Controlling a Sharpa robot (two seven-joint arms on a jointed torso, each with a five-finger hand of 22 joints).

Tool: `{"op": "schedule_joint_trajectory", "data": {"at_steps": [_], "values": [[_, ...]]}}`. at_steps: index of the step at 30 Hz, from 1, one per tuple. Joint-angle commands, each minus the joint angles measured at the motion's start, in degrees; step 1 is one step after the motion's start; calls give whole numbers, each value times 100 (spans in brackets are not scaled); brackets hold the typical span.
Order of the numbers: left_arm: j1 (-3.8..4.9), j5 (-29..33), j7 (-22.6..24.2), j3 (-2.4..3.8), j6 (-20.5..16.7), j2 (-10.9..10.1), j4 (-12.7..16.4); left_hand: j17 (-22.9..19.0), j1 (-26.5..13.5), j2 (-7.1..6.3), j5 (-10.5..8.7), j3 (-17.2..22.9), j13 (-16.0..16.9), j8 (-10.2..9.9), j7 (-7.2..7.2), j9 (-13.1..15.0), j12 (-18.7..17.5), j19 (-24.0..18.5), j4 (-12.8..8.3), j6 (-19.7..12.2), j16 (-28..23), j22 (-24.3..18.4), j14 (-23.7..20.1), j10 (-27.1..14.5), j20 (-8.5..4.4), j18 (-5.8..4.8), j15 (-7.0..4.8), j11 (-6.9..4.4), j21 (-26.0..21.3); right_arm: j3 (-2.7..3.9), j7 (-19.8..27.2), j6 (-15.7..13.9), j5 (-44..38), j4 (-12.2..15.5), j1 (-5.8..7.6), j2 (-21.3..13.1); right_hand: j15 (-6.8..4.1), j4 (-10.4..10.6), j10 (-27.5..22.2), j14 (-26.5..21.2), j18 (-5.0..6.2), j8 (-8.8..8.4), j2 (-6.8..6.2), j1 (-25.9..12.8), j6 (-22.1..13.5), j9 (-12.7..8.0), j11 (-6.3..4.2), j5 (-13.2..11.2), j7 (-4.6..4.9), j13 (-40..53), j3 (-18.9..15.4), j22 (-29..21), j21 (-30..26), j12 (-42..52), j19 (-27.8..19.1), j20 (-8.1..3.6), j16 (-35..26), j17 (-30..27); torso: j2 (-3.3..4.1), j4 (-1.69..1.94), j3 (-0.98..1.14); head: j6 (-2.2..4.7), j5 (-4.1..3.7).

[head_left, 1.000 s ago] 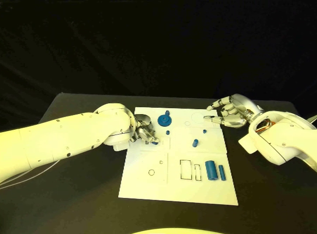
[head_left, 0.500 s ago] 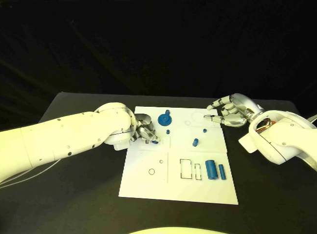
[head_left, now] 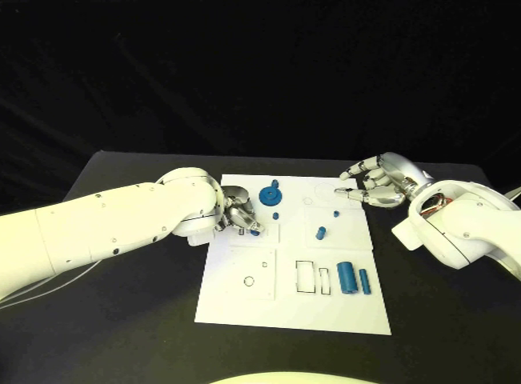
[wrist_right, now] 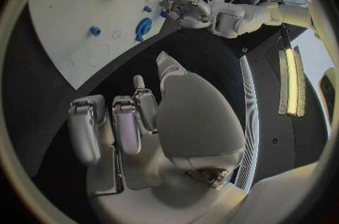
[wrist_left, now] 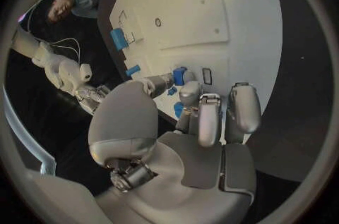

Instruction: Assemble the parts on the task board

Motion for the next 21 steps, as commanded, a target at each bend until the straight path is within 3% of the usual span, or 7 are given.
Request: {"op": "schedule_joint_trajectory", "data": {"at_steps": [1, 21], "values": [[-6, 34, -3, -3, 64, 28, -2, 1192, -71, 2, 13, -90, 5, -24, -4, 4, 23, 40, 33, 48, 20, 12, 490, 12, -11, -70, -41, 9, 25, 1, 79, 49, -32, 0, -4, 4, 7, 0, -12, 580, -39, 45, 43, -38, -53, -8, -1, 34, -2, 328, 44, 1508, 26, -13, 610, 9, -2, 1440, 2, 2, -1, -5, 1], [-9, 73, -1, -14, 15, 75, -50, 1196, -236, -56, 15, -655, 22, -83, 4, 54, 24, 49, 311, 99, 18, 19, 492, 9, -12, -72, -37, 16, 16, 1, 85, -61, -31, -20, -5, -1, 7, 2, -26, 567, -39, 49, 37, -51, -57, -9, 0, 27, -1, 314, 39, 1508, 26, -25, 610, 9, -21, 1389, 1, 7, -3, -31, -15]]}}
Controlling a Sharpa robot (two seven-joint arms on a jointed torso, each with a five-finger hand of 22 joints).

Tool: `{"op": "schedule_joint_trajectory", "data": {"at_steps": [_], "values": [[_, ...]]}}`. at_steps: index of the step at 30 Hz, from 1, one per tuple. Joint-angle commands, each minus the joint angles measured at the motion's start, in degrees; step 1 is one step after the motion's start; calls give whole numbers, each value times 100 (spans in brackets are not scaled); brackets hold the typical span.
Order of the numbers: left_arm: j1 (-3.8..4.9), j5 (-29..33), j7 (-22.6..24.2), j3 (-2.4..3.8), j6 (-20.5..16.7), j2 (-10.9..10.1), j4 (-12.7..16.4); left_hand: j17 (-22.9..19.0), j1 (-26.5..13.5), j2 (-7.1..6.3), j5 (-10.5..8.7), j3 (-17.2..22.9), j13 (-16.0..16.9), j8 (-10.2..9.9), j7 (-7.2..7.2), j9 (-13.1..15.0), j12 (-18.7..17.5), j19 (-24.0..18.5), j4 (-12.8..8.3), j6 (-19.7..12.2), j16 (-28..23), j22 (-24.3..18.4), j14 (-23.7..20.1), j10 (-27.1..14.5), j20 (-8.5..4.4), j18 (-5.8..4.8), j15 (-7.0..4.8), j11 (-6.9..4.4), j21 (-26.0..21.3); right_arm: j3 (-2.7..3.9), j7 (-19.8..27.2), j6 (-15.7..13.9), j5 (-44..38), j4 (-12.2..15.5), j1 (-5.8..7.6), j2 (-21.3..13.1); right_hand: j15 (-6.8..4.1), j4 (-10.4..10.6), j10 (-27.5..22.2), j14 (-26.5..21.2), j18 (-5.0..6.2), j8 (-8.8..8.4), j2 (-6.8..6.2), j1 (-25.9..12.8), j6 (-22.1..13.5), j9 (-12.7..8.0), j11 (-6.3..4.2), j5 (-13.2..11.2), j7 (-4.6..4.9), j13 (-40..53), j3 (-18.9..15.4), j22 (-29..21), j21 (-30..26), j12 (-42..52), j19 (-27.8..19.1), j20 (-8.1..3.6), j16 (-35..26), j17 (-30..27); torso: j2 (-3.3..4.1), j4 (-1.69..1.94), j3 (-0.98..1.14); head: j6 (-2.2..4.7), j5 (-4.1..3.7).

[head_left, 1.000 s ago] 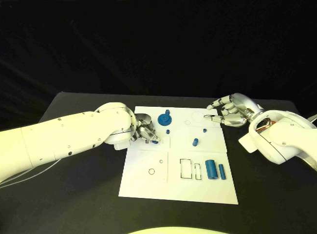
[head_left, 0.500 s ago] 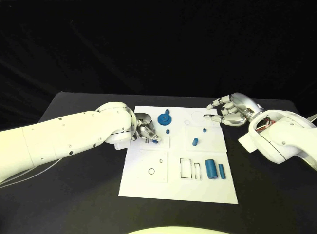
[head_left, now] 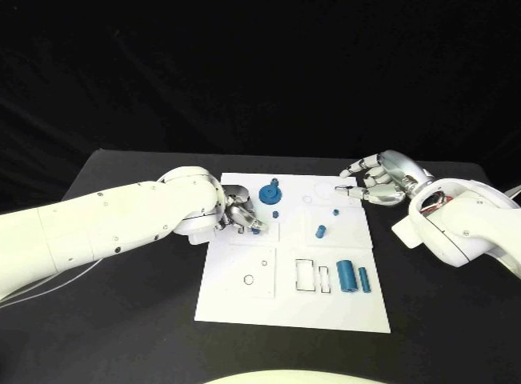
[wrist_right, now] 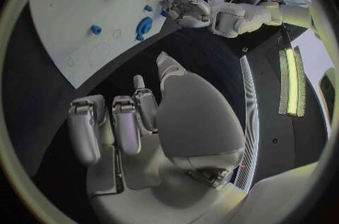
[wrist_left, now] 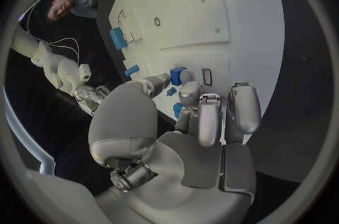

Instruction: Assemble the parts on the task board

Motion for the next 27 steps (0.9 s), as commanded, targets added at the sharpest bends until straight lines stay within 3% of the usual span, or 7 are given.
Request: {"op": "schedule_joint_trajectory", "data": {"at_steps": [1, 9, 27], "values": [[-5, 62, 26, -3, 20, 22, 0, 1197, -65, -2, 10, -35, 6, -21, 30, 8, 23, 31, 4, -7, 18, 9, 492, 9, 9, -73, -37, 16, 17, 1, 72, -36, -32, 0, -3, 2, 7, 2, -26, 567, -39, 25, 15, -29, -57, -9, 0, 27, -2, 315, 39, 1509, 26, -25, 610, 9, -21, 1385, -3, 0, 2, -4, -1], [-6, 63, 26, -6, 25, 26, -28, 1203, -70, 0, 9, -103, 11, -27, 30, 15, 26, 32, 41, 0, 21, 11, 494, 12, 9, -73, -37, 16, 17, 1, 75, -49, -32, 2, -3, -4, 7, 6, -25, 564, -39, 29, 10, -46, -60, -9, 0, 22, -1, 316, 33, 1509, 26, -24, 610, 9, -24, 1376, -3, -5, -1, 9, 3], [-7, 63, 30, -1, 21, 10, -39, 1220, -100, -35, 10, -725, 55, -74, 34, 72, 51, 49, 333, 36, 28, 33, 501, 33, 9, -76, -35, 20, 17, 1, 82, -55, -32, 3, -3, -15, 7, 13, -27, 562, -39, 41, 8, -94, -66, -11, 0, -3, -1, 312, 19, 1509, 26, -25, 610, 8, -28, 1366, -6, -2, -3, 8, 0]]}}
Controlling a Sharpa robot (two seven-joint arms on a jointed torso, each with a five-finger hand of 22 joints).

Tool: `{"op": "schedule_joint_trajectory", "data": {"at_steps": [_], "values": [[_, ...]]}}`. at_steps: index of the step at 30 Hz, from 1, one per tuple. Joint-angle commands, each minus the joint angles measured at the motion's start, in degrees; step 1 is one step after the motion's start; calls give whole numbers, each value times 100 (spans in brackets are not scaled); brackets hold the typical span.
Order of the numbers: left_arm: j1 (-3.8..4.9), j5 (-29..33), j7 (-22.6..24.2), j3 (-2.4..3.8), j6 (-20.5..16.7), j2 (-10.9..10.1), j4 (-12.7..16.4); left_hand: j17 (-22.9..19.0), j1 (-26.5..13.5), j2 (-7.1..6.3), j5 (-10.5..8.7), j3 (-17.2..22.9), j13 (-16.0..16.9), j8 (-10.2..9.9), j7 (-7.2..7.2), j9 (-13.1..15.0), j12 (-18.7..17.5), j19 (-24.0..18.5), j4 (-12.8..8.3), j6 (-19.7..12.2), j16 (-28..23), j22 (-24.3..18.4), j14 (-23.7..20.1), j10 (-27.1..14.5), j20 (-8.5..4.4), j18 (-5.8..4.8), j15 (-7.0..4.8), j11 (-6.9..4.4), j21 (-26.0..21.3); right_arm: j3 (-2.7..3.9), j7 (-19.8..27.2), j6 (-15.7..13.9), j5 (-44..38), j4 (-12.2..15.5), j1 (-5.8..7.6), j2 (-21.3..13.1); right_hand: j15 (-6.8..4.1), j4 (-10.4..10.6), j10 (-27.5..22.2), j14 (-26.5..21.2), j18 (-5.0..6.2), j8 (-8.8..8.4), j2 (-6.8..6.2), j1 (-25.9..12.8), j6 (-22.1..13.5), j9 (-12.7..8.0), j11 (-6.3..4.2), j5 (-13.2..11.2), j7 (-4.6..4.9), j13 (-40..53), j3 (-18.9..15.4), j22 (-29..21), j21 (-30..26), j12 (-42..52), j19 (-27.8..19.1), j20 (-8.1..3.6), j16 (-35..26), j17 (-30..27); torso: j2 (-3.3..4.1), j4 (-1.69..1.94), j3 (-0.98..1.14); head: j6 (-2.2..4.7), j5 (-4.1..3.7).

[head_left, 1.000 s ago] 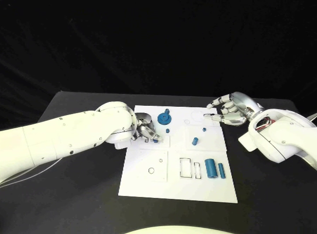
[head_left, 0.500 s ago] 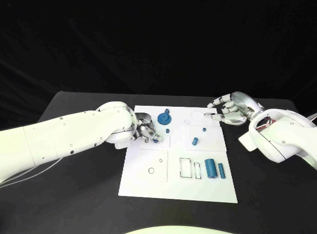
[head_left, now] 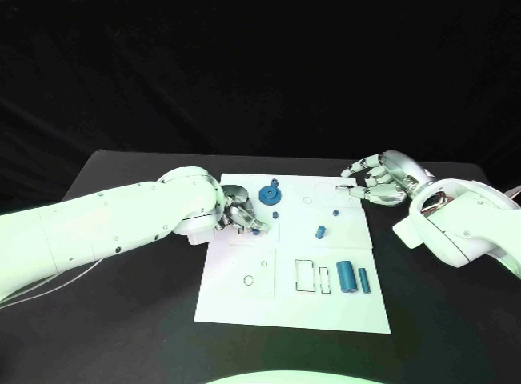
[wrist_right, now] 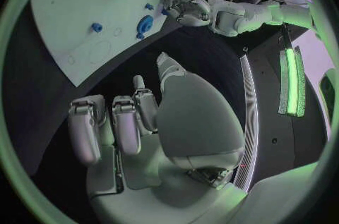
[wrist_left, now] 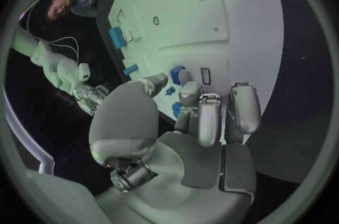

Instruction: Assemble the parts on the task board

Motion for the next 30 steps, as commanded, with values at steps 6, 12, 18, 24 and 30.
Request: {"op": "schedule_joint_trajectory", "data": {"at_steps": [6, 12, 18, 24, 30], "values": [[-6, 39, 30, 9, 17, -14, 22, 1225, -105, 1, 10, -224, 9, -57, 2, 18, 30, 49, 17, 29, 29, 6, 502, 35, 8, -76, -35, 18, 14, 1, 79, -3, -31, 4, -3, -3, 7, 13, -27, 562, -39, 19, -22, -62, -30, -6, 0, -3, 5, 314, 19, 1505, 26, -25, 610, 8, -28, 1368, 0, 2, -1, -6, 4], [-7, 45, 36, 21, -9, -49, 73, 1224, -127, 5, 10, -304, 8, -64, -1, 24, 29, 51, 19, 32, 28, 8, 502, 33, 8, -76, -37, 16, 14, 1, 87, -3, -30, -1, -5, -2, 7, 14, -29, 559, -39, 24, -21, -80, -31, -7, 1, -14, 4, 312, 14, 1505, 26, -27, 610, 8, -32, 1357, -3, 0, -3, 2, 4], [-1, 151, 39, 101, -14, -148, 202, 1207, -126, 4, 11, -315, -11, -66, -1, 24, 16, 49, 17, 31, 19, 6, 495, 22, 7, -76, -37, 16, 13, 1, 99, -12, -27, -25, -8, 1, 6, 15, -30, 559, -39, 28, -20, -97, -33, -7, 1, -23, 4, 310, 10, 1505, 26, -27, 610, 8, -32, 1357, -14, -1, 2, 39, 5], [86, 402, 41, 258, 75, -303, 293, 1053, 34, 81, 14, -497, -165, -232, 61, -13, -106, -28, 8, -139, -71, -87, 425, -134, 23, -56, 1, 66, -37, 1, 106, -19, -21, -69, -9, 8, 6, 15, -30, 559, -39, 28, -20, -97, -33, -7, 1, -23, 4, 310, 10, 1505, 26, -27, 610, 8, -32, 1357, -16, -1, 7, 76, 3], [376, 478, 43, 328, 257, -423, 183, 975, 217, 196, 14, -742, -270, -730, 227, -350, -179, -109, 15, -355, -120, -178, 385, -271, 108, -36, 123, 207, -96, 1, 106, -19, -13, -105, -9, 12, 6, 15, -30, 559, -39, 28, -20, -97, -33, -7, 1, -23, 4, 310, 10, 1505, 26, -27, 610, 8, -32, 1357, -10, 9, 6, 131, 2]]}}
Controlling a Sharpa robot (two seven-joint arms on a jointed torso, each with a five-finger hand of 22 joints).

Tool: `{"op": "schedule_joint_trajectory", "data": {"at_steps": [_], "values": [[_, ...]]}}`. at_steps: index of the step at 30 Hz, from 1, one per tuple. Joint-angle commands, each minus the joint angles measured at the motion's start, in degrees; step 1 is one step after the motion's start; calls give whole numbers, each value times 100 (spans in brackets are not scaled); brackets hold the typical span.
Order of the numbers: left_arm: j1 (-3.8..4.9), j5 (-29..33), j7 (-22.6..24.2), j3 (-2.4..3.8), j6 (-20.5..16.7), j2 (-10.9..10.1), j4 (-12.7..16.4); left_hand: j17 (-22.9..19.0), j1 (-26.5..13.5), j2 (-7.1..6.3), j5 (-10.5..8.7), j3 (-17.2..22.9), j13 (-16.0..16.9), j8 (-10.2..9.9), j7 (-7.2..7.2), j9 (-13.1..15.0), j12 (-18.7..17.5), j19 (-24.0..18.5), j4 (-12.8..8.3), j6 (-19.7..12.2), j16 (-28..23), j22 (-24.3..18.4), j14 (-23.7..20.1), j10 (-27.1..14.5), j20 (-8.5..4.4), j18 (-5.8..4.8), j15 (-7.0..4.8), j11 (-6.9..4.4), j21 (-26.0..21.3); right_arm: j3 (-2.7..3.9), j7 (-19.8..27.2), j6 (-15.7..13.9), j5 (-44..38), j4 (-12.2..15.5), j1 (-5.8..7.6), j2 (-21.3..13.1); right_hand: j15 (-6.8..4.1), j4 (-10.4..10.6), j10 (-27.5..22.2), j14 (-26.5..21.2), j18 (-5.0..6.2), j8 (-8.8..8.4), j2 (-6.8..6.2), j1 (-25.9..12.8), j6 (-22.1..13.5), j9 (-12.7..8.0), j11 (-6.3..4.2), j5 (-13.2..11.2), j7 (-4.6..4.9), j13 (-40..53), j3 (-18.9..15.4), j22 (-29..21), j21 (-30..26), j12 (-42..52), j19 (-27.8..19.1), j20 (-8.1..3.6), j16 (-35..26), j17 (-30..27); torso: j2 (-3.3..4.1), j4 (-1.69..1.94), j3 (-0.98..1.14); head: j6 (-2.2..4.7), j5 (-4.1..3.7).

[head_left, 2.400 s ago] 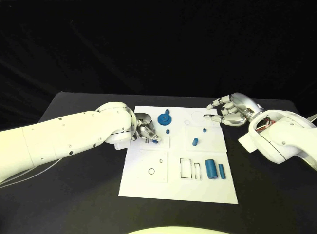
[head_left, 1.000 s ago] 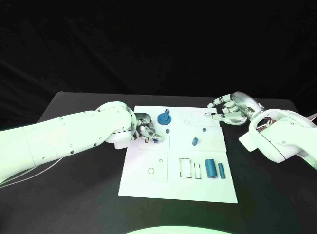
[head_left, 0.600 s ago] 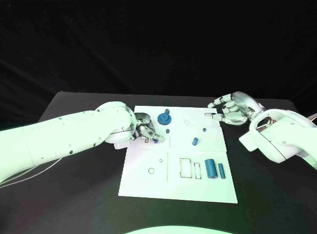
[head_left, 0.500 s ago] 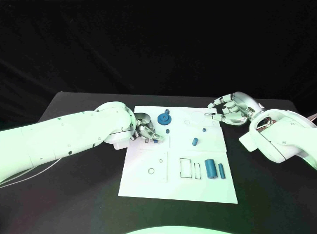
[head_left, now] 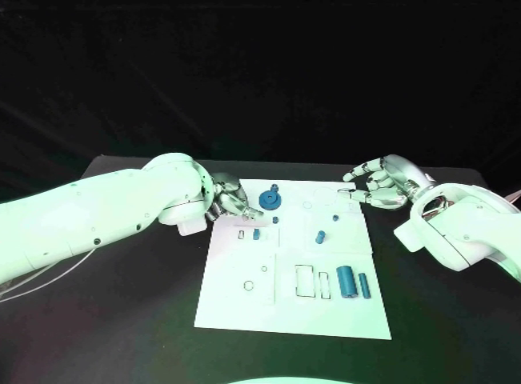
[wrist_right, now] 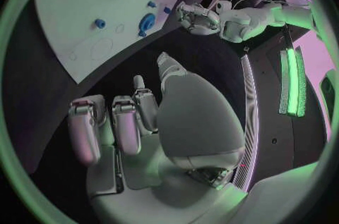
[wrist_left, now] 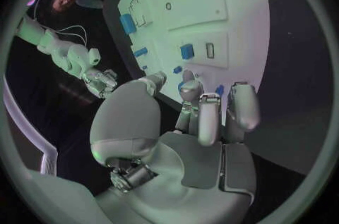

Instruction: Assemble the parts on the task board

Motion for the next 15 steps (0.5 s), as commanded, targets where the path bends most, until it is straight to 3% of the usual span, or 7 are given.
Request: {"op": "schedule_joint_trajectory", "data": {"at_steps": [1, 5, 7, 10, 15], "values": [[129, 182, 41, 18, 240, -25, -91, 974, 103, 18, 14, -94, -16, -172, 51, -133, -22, -20, 3, -67, -32, -8, 380, -47, 33, -37, 66, 33, -25, 1, 79, -1, -15, -15, -4, 6, 6, 15, -30, 559, -39, 28, 2, -75, -34, -8, 0, -23, 4, 311, 10, 1507, 26, -27, 610, 8, -32, 1358, 2, 10, 1, 30, 3], [246, 83, 45, 27, 383, 11, -325, 963, 175, 76, 13, -231, -54, -422, 127, -350, -39, -30, 3, -128, -38, -16, 374, -87, 84, -34, 124, 99, -36, 1, 80, -1, -11, -32, -4, 15, 6, 15, -30, 559, -39, 28, 2, -75, -34, -8, 0, -23, 4, 311, 10, 1507, 26, -27, 610, 8, -32, 1358, -2, 19, -3, 53, 17], [274, 41, 46, 26, 461, 72, -476, 959, 183, 83, 14, -246, -56, -445, 134, -373, -40, -31, 4, -130, -41, -17, 372, -90, 89, -34, 130, 105, -37, 1, 83, -1, -7, -37, -4, 20, 6, 15, -30, 559, -39, 28, 2, -75, -34, -8, 0, -23, 4, 311, 10, 1507, 26, -27, 610, 8, -32, 1358, 3, 19, -11, 65, 25], [291, -17, 52, 15, 542, 186, -707, 949, 206, 104, 14, -300, -112, -524, 158, -449, -79, -46, 6, -145, -46, -34, 366, -139, 108, -29, 150, 127, -47, 1, 93, -6, 0, -43, -4, 29, 6, 15, -30, 559, -39, 28, 2, -75, -34, -8, 0, -23, 4, 311, 10, 1507, 26, -27, 610, 8, -32, 1358, 17, 14, -25, 88, 29], [283, -93, 60, -21, 604, 351, -1017, 939, 215, 117, 14, -325, -144, -559, 170, -484, -100, -56, 7, -151, -52, -45, 361, -165, 117, -27, 159, 138, -53, 1, 119, -20, 15, -48, -6, 38, 6, 12, -27, 559, -39, 36, 10, -91, -35, -9, 0, -29, 4, 313, 9, 1507, 26, -24, 610, 8, -33, 1357, 24, 2, -21, 100, 41]]}}
